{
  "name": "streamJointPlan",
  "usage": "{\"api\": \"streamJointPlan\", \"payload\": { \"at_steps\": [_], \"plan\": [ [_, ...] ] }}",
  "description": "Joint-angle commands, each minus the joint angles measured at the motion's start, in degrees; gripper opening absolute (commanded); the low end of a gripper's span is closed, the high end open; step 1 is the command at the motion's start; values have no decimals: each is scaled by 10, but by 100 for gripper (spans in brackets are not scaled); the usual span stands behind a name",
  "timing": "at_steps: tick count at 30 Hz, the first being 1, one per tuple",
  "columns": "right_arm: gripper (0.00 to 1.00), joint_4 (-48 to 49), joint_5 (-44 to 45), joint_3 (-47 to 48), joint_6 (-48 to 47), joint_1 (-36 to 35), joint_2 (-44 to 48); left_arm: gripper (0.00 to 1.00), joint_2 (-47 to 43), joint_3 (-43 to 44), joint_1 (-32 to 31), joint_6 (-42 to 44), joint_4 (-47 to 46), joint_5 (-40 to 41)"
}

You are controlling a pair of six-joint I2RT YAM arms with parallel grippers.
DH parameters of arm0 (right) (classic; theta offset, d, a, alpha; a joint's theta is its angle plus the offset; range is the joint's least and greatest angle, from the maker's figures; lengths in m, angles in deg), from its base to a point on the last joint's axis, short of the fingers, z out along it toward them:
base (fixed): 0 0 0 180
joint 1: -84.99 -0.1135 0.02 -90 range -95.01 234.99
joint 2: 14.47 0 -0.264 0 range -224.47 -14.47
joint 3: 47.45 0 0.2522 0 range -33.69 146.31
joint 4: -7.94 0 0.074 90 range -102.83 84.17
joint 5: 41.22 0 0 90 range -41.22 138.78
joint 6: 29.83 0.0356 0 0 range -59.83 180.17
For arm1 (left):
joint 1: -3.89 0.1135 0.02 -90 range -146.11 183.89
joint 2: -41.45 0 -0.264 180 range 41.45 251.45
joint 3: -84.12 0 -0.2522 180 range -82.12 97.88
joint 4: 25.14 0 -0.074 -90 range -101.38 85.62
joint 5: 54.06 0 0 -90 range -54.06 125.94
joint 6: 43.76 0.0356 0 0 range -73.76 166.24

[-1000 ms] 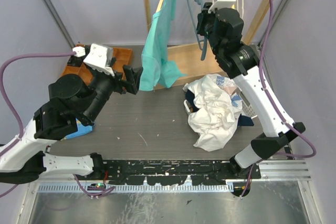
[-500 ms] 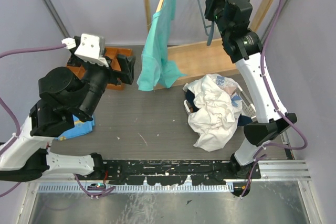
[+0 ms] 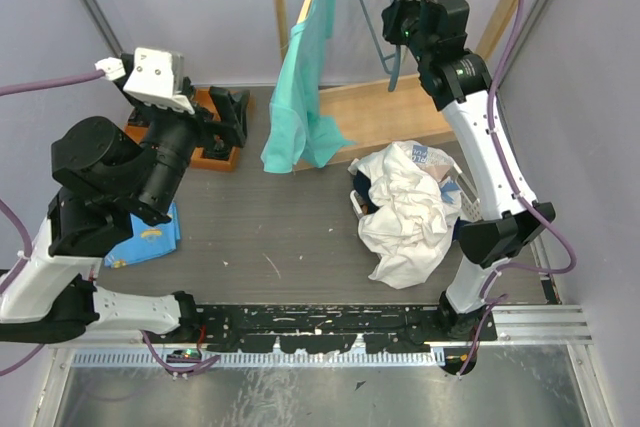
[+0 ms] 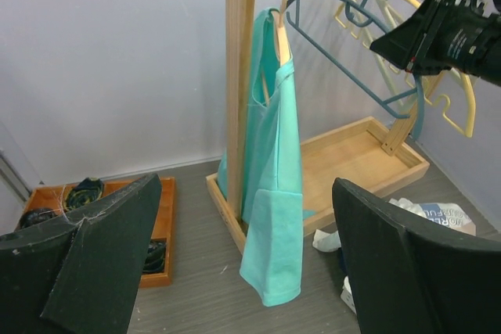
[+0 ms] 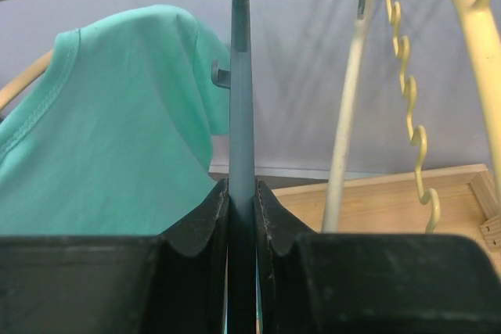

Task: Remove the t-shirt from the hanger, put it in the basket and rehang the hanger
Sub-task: Place the hanger on the clothesline.

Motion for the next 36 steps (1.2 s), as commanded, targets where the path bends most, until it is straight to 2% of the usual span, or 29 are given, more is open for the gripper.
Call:
{"api": "streamJointPlan", "payload": {
  "at_steps": [1,8,13,16,24,34,36],
  "plan": [
    [5,13,-17,17,10,3,13,98,4,32,0,18,-1,14],
    [38,9,-17,-3,10,3,44,98,14,59,0,23,10,22],
    [45,11,7,-17,0,3,88,98,15,71,0,43,3,37],
    [53,15,10,-32,-7,4,121,98,17,81,0,46,10,46],
    [52,12,-27,-31,1,-17,150,98,29,103,0,24,54,41],
    [51,8,28,48,-13,-160,68,98,36,117,0,-5,97,38],
    [51,15,66,49,-11,-184,58,98,28,115,0,-18,102,38]
  ]
}}
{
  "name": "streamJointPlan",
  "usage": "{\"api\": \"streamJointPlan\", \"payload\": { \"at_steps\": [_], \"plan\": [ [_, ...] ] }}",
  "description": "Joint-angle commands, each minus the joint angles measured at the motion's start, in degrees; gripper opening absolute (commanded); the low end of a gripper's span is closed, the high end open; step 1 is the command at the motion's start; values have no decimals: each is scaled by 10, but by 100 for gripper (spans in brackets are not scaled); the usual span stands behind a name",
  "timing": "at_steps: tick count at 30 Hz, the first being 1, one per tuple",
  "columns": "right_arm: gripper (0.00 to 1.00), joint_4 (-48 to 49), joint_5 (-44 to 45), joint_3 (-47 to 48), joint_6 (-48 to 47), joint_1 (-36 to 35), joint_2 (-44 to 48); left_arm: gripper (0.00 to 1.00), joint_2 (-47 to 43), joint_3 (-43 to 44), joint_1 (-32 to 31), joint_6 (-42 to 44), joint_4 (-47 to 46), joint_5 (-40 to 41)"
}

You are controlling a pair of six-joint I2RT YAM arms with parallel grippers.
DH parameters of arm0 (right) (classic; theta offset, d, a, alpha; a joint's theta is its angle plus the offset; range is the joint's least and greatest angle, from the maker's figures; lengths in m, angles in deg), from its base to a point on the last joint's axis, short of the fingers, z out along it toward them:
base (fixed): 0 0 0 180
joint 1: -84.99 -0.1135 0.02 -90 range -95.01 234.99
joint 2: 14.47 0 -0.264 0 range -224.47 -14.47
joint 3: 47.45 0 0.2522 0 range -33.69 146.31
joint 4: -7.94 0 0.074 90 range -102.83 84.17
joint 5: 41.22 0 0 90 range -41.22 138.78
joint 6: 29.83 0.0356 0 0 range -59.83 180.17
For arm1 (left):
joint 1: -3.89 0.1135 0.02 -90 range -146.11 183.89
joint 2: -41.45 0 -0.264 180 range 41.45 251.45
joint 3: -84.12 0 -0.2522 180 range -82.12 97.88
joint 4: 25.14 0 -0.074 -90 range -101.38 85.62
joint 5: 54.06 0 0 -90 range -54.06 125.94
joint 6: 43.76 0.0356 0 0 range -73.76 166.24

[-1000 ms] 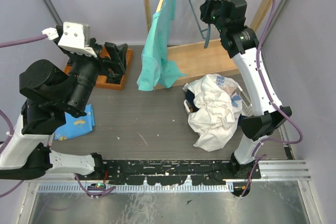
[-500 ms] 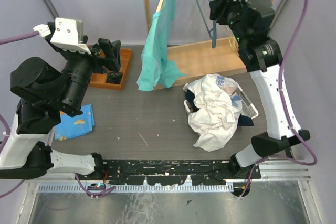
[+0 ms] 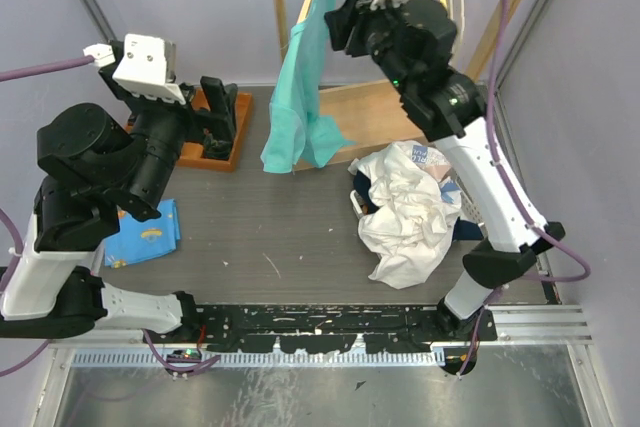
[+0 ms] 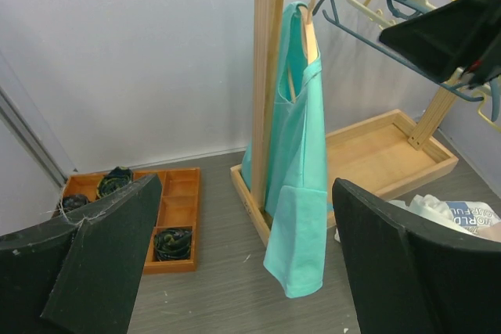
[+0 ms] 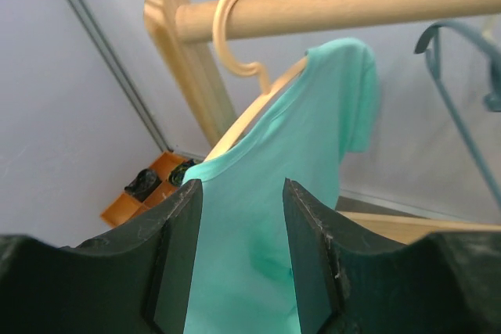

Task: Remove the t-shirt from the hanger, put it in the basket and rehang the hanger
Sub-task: Place the hanger on the clothesline, then pick up the hanger from the clothesline.

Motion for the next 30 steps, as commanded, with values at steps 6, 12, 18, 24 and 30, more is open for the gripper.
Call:
{"api": "streamJointPlan", "payload": {
  "at_steps": [6,12,18,24,30],
  "plan": [
    [52,29,137,36,4,-96,-49,98,-45,-27,0,-58,17,-3],
    [53,-9,210,108,22,-137,-104,98,-56,-41,0,-58,17,-6],
    [53,-29,270,143,48,-163,-140,98,-70,-50,0,-58,18,-8],
    [53,-40,296,132,74,-166,-144,98,-86,-59,0,-60,19,-6],
    [53,-51,302,127,78,-166,-149,98,-95,-69,0,-62,15,-4]
  ]
}}
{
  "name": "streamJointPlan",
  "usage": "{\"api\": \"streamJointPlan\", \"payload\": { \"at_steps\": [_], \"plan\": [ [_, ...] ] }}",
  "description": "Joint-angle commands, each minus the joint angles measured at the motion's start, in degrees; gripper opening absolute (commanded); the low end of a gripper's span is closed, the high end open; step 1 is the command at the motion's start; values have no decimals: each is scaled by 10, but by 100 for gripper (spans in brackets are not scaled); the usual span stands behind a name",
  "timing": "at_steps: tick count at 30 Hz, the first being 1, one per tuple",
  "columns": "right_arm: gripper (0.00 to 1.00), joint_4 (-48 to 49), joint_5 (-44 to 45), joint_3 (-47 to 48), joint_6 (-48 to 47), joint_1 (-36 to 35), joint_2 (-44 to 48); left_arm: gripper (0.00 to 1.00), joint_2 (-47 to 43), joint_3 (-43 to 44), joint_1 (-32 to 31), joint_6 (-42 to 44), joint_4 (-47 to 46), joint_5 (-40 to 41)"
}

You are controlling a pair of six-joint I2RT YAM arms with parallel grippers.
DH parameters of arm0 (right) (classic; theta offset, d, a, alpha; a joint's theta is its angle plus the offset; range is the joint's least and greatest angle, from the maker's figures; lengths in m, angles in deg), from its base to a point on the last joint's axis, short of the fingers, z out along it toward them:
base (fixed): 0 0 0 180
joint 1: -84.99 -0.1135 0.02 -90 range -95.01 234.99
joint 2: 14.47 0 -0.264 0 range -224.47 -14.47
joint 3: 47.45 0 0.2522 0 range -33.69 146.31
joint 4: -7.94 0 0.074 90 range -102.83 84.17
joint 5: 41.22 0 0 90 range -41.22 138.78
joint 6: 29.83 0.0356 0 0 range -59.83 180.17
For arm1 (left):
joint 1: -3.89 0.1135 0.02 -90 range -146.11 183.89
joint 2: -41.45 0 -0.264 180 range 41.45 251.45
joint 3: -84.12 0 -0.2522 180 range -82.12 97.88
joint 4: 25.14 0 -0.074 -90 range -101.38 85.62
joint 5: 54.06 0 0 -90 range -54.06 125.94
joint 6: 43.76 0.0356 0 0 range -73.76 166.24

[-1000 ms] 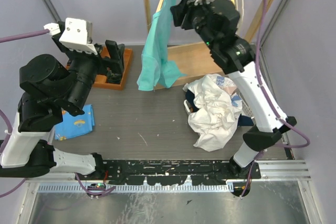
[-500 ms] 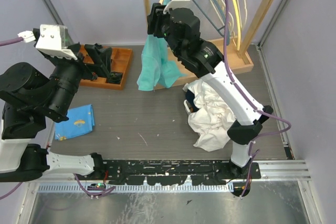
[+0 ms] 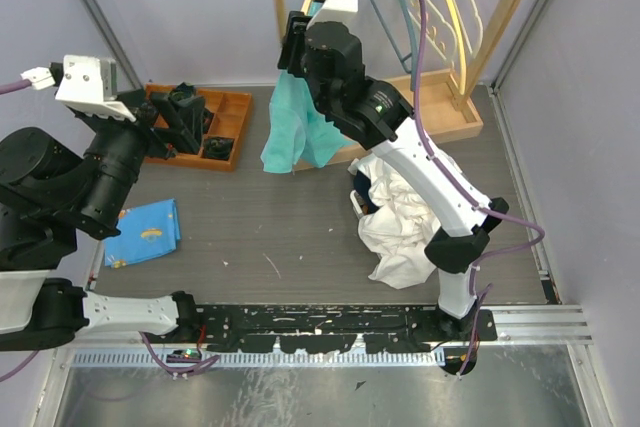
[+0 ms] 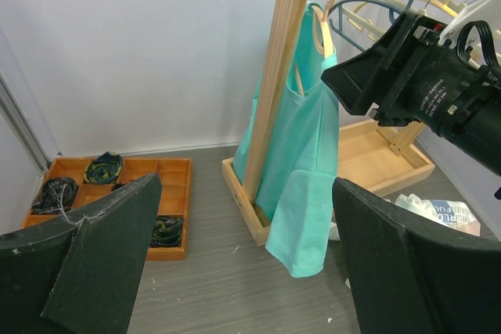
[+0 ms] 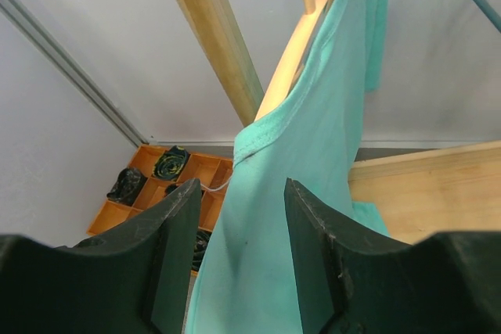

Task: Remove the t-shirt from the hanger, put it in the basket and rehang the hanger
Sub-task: Pick up the hanger from the clothesline.

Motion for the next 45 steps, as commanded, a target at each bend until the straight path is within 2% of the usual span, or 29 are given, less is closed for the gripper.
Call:
{"api": "streamJointPlan", "payload": {
  "at_steps": [1,20,25,28,45],
  "plan": [
    [52,2,27,9,15,-1,1,98,-7,-8,0,-7,-6,0],
    [51,-47,23,-34,46,23,24,98,-13,-15,0,2,-14,-2],
    [39,-46,7,-37,28,35,37,98,-13,-18,0,8,-22,-3],
    [36,-45,-2,-34,17,40,38,98,-13,-21,0,11,-28,-3],
    [37,-43,-57,25,-40,79,4,98,-16,-47,0,15,-64,-9]
  ]
}}
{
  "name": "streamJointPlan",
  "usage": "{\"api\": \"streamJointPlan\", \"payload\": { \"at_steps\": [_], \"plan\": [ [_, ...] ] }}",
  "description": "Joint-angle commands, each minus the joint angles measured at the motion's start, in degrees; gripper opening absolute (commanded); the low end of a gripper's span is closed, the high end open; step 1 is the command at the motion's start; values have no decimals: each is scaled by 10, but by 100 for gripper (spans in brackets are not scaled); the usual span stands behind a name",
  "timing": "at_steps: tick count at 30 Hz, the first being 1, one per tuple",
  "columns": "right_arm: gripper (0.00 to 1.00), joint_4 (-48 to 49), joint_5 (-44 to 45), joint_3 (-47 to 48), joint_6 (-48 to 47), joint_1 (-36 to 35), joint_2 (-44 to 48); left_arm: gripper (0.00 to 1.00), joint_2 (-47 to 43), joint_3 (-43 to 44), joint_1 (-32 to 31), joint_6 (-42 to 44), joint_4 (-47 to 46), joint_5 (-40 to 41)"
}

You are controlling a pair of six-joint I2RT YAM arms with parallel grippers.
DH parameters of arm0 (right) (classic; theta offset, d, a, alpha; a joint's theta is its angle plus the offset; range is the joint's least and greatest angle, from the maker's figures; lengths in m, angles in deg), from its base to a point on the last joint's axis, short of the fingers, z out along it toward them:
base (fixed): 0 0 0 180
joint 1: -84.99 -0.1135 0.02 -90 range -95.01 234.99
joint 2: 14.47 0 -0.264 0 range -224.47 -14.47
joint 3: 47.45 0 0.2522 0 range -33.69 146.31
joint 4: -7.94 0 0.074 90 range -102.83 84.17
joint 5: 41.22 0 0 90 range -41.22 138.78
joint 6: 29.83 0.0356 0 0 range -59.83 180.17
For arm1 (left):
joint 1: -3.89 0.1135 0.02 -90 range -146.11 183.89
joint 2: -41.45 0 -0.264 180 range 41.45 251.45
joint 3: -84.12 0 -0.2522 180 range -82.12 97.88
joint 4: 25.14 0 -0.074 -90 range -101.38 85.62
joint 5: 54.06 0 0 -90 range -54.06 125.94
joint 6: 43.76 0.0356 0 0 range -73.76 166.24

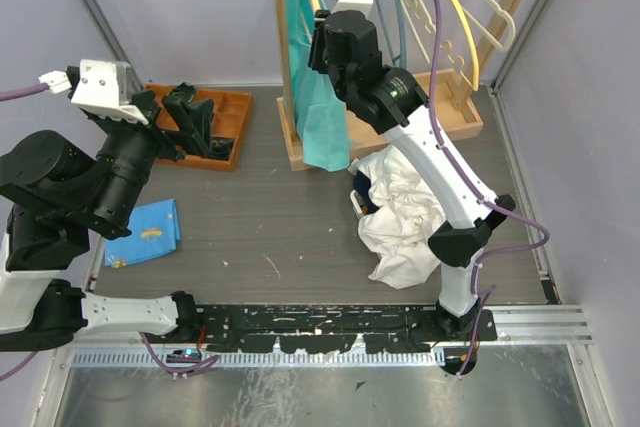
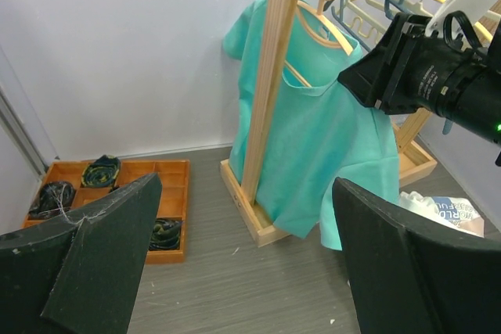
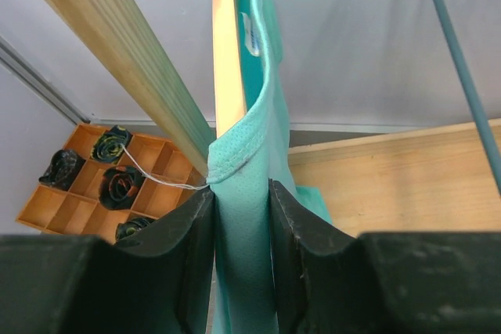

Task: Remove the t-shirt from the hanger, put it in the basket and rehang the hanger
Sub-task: Pick up the hanger from the clothesline.

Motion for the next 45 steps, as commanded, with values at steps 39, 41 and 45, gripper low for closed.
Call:
{"api": "streamJointPlan", "payload": {
  "at_steps": [39,41,45],
  "plan": [
    [0,187,-124,-66,-58,37,101,98,30,-14,0,56,-112,-60],
    [0,192,-127,-78,-57,37,113,98,41,-5,0,59,-112,-65],
    [0,221,-137,-128,-57,37,147,98,56,10,0,64,-110,-71]
  ]
}}
